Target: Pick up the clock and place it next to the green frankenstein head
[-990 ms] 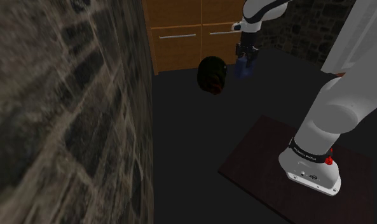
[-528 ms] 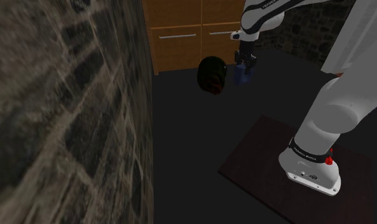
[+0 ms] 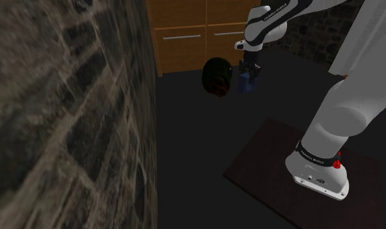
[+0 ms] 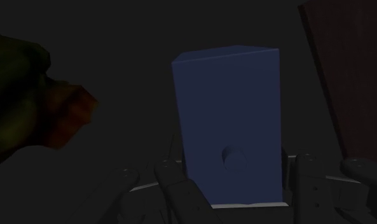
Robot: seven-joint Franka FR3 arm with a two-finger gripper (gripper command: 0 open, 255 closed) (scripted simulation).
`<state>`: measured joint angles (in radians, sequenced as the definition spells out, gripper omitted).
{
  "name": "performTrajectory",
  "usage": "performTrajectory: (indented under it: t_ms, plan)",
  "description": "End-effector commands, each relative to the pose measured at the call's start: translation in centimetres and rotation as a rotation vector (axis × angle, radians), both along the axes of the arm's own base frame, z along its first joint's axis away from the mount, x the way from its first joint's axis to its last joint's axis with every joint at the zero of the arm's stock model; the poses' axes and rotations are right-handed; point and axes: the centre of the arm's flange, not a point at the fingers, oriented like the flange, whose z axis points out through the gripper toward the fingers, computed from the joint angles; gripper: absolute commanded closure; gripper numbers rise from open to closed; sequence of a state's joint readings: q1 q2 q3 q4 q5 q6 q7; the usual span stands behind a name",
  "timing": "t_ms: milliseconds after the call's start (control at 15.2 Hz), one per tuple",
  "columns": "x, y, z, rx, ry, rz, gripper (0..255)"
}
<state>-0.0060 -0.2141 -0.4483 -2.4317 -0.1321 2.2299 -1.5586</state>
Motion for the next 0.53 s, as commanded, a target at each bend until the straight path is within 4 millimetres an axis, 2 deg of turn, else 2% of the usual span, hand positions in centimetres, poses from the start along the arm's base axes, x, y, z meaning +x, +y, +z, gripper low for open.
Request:
performTrajectory:
  t_ms: [0, 462]
  plan:
    - [-0.1, 0.0, -0.9, 0.000, -0.001, 0.000, 255]
    - [-0.1, 0.0, -4.6, 0.000, -0.001, 0.000, 255]
